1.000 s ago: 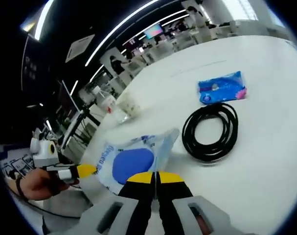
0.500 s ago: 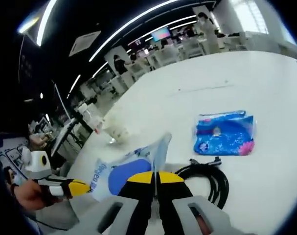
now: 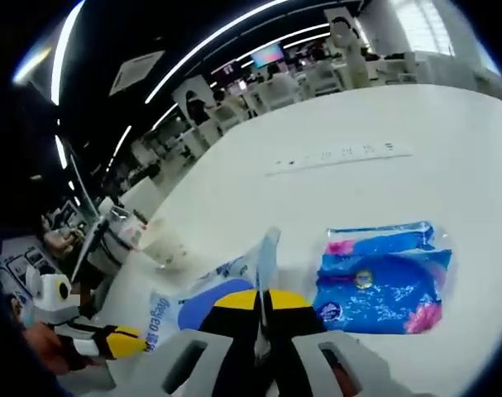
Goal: Arrange the tabletop items into an orderly group along one side of the table until the central work area is clear of visible clutter.
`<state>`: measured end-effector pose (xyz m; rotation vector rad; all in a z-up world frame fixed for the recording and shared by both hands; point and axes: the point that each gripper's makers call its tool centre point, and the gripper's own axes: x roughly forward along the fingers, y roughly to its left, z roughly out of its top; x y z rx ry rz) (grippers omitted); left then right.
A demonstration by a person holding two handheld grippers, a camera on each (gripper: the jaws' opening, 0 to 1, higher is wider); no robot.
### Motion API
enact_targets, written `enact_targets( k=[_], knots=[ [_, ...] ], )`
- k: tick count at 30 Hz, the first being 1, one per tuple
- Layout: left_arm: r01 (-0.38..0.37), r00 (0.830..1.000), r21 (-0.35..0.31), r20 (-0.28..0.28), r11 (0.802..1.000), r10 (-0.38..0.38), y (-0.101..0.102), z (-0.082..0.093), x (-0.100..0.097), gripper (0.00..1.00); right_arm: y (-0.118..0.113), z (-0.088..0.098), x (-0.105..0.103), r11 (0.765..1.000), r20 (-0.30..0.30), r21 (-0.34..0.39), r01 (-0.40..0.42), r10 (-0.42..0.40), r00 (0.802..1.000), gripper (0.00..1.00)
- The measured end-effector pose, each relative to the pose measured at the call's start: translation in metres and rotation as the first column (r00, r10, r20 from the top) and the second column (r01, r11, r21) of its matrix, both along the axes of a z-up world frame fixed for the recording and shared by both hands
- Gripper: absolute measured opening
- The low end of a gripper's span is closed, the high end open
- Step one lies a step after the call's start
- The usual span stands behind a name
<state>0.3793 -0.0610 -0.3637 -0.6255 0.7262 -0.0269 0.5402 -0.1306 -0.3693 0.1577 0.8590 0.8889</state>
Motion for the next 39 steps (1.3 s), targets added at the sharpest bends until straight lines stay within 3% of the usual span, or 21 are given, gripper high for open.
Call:
enact_targets(
  k=[8,10,18,19,22,23,30,38,39],
  knots=[
    [-0.01,1.0,-0.008,0.003,1.0,0.01,0.006,0.003,0.017,0.0,-0.018,0.004,0.001,0.998,0.0,0.003,0.065,-0.065,0.998,0.0],
    [-0.013,1.0,-0.012,0.005,1.0,0.014,0.008,0.001,0.023,0.0,-0.023,-0.007,0.017,0.997,-0.001,0.004,0.079,-0.079,0.997,0.0],
    [-0.052,0.998,-0.026,0.022,0.998,0.052,0.024,-0.009,0.049,0.0,-0.041,0.004,0.021,0.991,-0.003,0.019,0.134,-0.134,0.991,0.0],
    [-0.061,0.998,-0.029,0.023,0.998,0.062,0.027,-0.01,0.051,0.0,-0.038,0.007,0.009,0.99,-0.002,0.021,0.138,-0.138,0.99,0.0],
    [-0.097,0.995,-0.037,0.024,0.995,0.098,0.036,-0.015,0.057,0.0,-0.038,0.004,0.005,0.989,-0.007,0.026,0.147,-0.147,0.989,0.0],
    [-0.117,0.993,-0.042,0.027,0.992,0.118,0.041,-0.016,0.06,0.0,-0.039,-0.004,0.015,0.988,-0.008,0.029,0.149,-0.149,0.989,0.0],
    [-0.216,0.976,-0.077,0.02,0.973,0.218,0.066,-0.028,0.069,0.0,-0.027,-0.012,0.011,0.99,-0.02,0.028,0.137,-0.137,0.99,0.0],
    [-0.28,0.959,-0.107,0.005,0.954,0.282,0.077,-0.036,0.073,0.0,-0.016,-0.015,-0.003,0.994,-0.035,-0.013,0.111,-0.112,0.993,0.0],
    [-0.285,0.958,-0.11,0.003,0.952,0.287,0.078,-0.037,0.073,0.0,-0.016,-0.022,0.003,0.994,-0.039,-0.023,0.11,-0.111,0.993,0.0]
  ],
)
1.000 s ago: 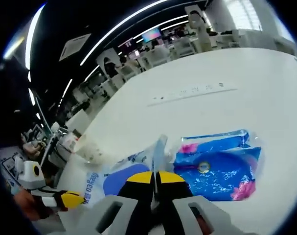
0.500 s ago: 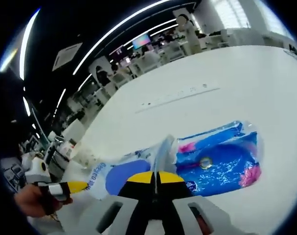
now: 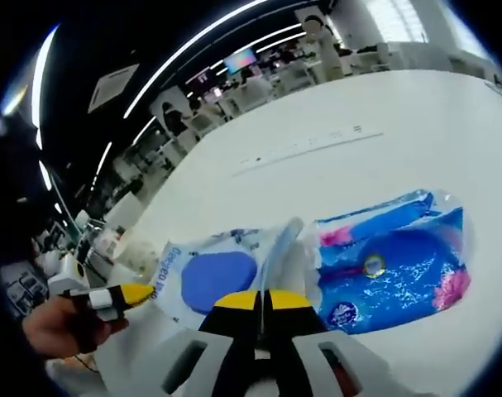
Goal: Arrange the tabletop items into an orderly group along one side of the table until the central work area is clear of visible clutter.
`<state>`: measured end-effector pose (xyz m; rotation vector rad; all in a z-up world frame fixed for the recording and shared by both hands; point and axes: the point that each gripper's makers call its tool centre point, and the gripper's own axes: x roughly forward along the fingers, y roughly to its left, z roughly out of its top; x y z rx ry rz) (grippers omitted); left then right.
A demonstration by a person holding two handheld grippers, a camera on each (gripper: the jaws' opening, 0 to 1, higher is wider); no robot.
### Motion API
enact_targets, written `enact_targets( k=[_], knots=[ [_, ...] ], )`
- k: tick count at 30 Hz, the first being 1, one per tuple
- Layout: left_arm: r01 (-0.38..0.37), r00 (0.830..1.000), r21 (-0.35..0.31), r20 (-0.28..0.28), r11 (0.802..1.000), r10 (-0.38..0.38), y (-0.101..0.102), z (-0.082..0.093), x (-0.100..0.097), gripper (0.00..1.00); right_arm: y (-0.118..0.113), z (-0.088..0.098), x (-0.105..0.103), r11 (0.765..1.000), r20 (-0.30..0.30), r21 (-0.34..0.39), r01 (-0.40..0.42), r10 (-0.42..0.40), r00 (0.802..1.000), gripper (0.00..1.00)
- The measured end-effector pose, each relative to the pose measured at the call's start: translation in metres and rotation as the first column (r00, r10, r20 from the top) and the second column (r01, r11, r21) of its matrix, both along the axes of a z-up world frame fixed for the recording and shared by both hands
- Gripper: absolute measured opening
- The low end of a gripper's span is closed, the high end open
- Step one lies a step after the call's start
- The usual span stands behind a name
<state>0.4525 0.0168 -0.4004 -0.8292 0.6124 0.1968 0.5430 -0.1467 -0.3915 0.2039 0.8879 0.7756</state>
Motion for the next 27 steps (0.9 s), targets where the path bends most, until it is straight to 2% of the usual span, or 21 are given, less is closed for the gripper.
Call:
enact_targets(
  k=[4,7,9,13,15,17,18,20,22,25,26,27],
  knots=[
    [-0.01,1.0,0.001,0.0,1.0,0.01,0.001,0.0,0.001,0.0,0.001,-0.011,0.009,1.0,-0.01,-0.012,-0.002,0.001,1.0,0.0],
    [-0.024,1.0,-0.011,0.0,1.0,0.024,0.004,-0.001,0.002,0.0,0.001,-0.003,0.0,1.0,-0.017,-0.011,0.003,-0.003,1.0,0.0],
    [-0.035,0.999,-0.016,0.003,0.999,0.035,0.005,0.0,0.004,0.0,0.004,-0.008,0.008,1.0,-0.016,-0.01,0.002,-0.002,1.0,0.0],
    [-0.055,0.998,-0.028,0.005,0.998,0.055,0.009,0.0,0.008,0.0,0.007,0.001,0.002,1.0,-0.009,-0.014,-0.002,0.002,1.0,0.0],
    [-0.064,0.998,-0.036,0.0,0.997,0.064,0.011,-0.001,0.009,0.0,0.007,-0.006,0.011,1.0,-0.015,-0.005,0.005,-0.005,1.0,0.0],
    [-0.061,0.998,-0.024,0.0,0.998,0.061,0.012,0.001,0.009,0.02,0.008,-0.003,0.013,0.999,-0.037,0.038,0.036,-0.035,0.999,0.03],
    [-0.061,0.998,-0.021,0.0,0.998,0.061,0.013,0.001,0.008,0.04,0.007,0.004,0.007,0.998,-0.034,0.043,0.037,-0.036,0.999,0.06],
    [-0.06,0.998,-0.012,-0.005,0.998,0.06,0.013,0.001,0.006,0.1,0.007,0.0,0.008,0.999,-0.03,0.031,0.024,-0.023,0.999,0.1],
    [-0.05,0.999,-0.009,-0.013,0.999,0.049,0.011,0.001,0.001,0.13,0.006,0.005,0.002,0.999,-0.026,0.029,0.016,-0.015,1.0,0.13],
    [-0.038,0.999,-0.005,-0.023,0.999,0.038,0.006,0.0,-0.005,0.15,0.006,0.011,-0.002,0.999,-0.02,0.036,0.008,-0.007,1.0,0.17],
    [-0.036,0.999,-0.008,-0.023,0.999,0.036,0.003,0.0,-0.008,0.15,0.005,0.002,0.009,0.999,-0.018,0.035,0.005,-0.004,1.0,0.17],
    [-0.03,0.999,-0.01,-0.024,0.999,0.03,0.001,0.0,-0.009,0.16,0.003,0.005,0.005,0.999,-0.017,0.033,0.005,-0.004,1.0,0.18]
  ],
)
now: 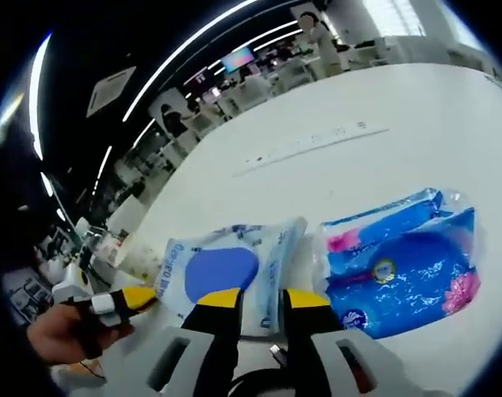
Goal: Arrange the tabletop items into an orderly group along one side of the table until the central work area is clear of visible clutter.
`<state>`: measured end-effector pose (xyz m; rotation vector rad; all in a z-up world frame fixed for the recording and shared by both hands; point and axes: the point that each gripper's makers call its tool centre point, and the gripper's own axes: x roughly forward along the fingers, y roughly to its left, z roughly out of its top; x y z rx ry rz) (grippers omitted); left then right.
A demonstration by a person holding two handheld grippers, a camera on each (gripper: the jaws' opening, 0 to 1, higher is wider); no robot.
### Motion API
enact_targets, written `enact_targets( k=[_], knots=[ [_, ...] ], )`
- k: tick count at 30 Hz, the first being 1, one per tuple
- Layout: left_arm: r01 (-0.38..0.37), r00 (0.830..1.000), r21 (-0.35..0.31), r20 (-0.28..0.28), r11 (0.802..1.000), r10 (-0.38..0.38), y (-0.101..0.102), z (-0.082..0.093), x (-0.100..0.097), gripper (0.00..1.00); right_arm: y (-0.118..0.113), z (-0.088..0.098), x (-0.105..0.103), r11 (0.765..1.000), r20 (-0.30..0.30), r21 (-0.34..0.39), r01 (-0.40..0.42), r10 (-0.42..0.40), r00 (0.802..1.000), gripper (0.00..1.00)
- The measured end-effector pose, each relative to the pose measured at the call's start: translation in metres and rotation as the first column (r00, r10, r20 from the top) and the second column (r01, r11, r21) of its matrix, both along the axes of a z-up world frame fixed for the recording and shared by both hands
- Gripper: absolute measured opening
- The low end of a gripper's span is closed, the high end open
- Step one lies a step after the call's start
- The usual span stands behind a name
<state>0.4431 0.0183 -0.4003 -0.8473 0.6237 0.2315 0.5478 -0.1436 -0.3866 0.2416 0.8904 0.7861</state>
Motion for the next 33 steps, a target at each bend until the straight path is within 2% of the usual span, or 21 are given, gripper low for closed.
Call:
enact_targets(
  k=[2,3,5,8,9,13,17,19,22,24,25,26,29,32,33],
  knots=[
    [0.034,0.999,-0.003,-0.007,0.999,-0.034,-0.01,0.0,-0.006,0.15,-0.003,0.005,-0.007,1.0,-0.005,0.0,0.002,-0.002,1.0,0.2],
    [0.054,0.998,0.011,-0.014,0.998,-0.054,-0.013,0.0,-0.009,0.16,-0.005,0.0,-0.002,1.0,-0.007,0.002,0.005,-0.005,1.0,0.21],
    [0.087,0.996,0.041,-0.022,0.995,-0.086,-0.019,-0.001,-0.014,0.16,-0.008,0.005,-0.008,1.0,0.001,0.005,-0.002,0.002,1.0,0.21],
    [0.095,0.995,0.033,-0.024,0.995,-0.094,-0.029,-0.003,-0.021,0.16,-0.014,0.012,-0.017,1.0,0.007,0.003,-0.004,0.004,1.0,0.21],
    [0.095,0.995,0.031,-0.024,0.995,-0.094,-0.031,-0.002,-0.024,0.16,-0.018,0.005,-0.01,1.0,0.007,0.005,0.0,0.0,1.0,0.21],
    [0.103,0.994,0.024,-0.024,0.994,-0.102,-0.045,-0.003,-0.033,0.15,-0.03,0.01,-0.019,1.0,0.014,0.003,0.008,-0.008,1.0,0.21],
    [0.147,0.989,0.029,-0.023,0.989,-0.146,-0.063,-0.006,-0.038,0.16,-0.043,0.01,-0.018,1.0,0.024,0.003,0.021,-0.021,0.999,0.2],
    [0.197,0.98,0.047,-0.002,0.979,-0.197,-0.075,-0.004,-0.038,0.16,-0.052,0.016,-0.028,0.999,0.026,-0.003,0.035,-0.035,0.999,0.21],
    [0.272,0.961,0.075,0.028,0.959,-0.275,-0.093,0.002,-0.036,0.16,-0.067,0.015,-0.029,0.998,0.026,0.003,0.069,-0.069,0.997,0.21],
    [0.28,0.958,0.06,0.043,0.958,-0.283,-0.103,0.004,-0.034,0.16,-0.077,0.01,-0.029,0.997,0.027,-0.009,0.079,-0.078,0.997,0.21],
    [0.284,0.957,0.058,0.046,0.957,-0.287,-0.107,0.004,-0.034,0.16,-0.08,0.018,-0.042,0.997,0.027,-0.011,0.082,-0.082,0.996,0.21],
    [0.291,0.955,0.057,0.048,0.955,-0.293,-0.11,0.004,-0.034,0.16,-0.083,0.019,-0.046,0.996,0.025,-0.012,0.085,-0.085,0.996,0.21],
    [0.317,0.946,0.052,0.049,0.947,-0.32,-0.125,0.002,-0.033,0.16,-0.096,0.002,-0.039,0.995,0.015,-0.017,0.101,-0.101,0.995,0.21],
    [0.335,0.94,0.047,0.053,0.941,-0.337,-0.137,0.002,-0.031,0.16,-0.102,0.004,-0.052,0.994,0.004,-0.016,0.11,-0.11,0.994,0.2],
    [0.345,0.936,0.048,0.053,0.937,-0.348,-0.142,0.002,-0.031,0.16,-0.104,-0.003,-0.048,0.994,0.001,-0.017,0.113,-0.113,0.994,0.2]
  ],
)
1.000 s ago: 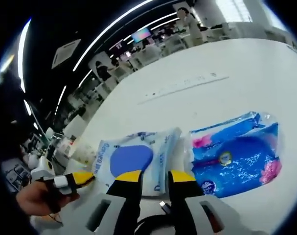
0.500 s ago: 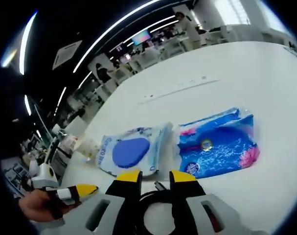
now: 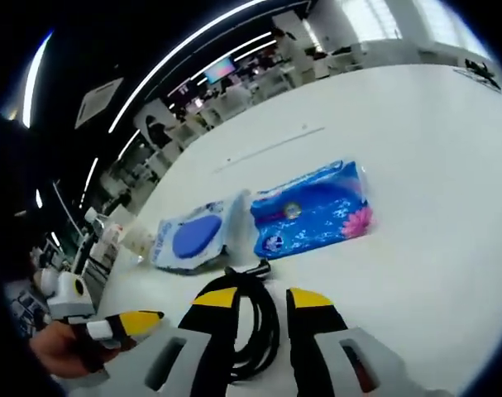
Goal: Arrange the tabletop items into an orderly group along one side of the table until the central work area is clear of visible clutter.
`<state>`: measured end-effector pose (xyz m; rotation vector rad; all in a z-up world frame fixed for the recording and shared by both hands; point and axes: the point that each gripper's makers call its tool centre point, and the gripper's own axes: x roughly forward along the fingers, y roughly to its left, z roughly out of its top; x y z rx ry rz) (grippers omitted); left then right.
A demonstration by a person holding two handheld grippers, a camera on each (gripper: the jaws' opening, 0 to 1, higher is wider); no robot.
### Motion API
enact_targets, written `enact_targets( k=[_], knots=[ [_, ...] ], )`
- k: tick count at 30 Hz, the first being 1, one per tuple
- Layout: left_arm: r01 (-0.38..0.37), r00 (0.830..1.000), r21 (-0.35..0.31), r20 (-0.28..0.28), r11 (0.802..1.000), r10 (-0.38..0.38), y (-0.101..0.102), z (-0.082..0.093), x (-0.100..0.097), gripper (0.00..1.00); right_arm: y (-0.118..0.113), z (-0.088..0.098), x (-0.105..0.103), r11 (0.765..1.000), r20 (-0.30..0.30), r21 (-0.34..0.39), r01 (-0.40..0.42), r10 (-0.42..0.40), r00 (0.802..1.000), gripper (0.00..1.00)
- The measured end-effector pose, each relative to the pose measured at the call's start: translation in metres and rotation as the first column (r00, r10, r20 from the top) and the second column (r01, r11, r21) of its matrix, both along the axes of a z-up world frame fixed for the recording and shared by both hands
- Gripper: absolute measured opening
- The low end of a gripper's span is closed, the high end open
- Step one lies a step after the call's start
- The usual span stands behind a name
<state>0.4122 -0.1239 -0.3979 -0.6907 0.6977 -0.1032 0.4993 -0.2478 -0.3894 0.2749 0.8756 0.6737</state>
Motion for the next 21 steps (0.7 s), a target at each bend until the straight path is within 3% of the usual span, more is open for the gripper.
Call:
enact_targets(
  k=[2,13,21],
  knots=[
    [0.013,1.0,-0.001,0.0,1.0,-0.013,-0.007,0.0,0.001,0.16,0.0,0.006,-0.011,1.0,-0.004,-0.001,0.003,-0.003,1.0,0.2],
    [0.042,0.999,-0.005,-0.012,0.999,-0.042,-0.032,-0.001,0.005,0.15,-0.002,-0.007,-0.02,1.0,-0.032,-0.003,0.012,-0.012,0.999,0.13],
    [0.061,0.997,0.011,-0.048,0.998,-0.06,-0.048,-0.009,0.001,0.04,-0.001,-0.013,-0.018,1.0,-0.033,-0.013,0.008,-0.008,0.999,0.05]
  ],
)
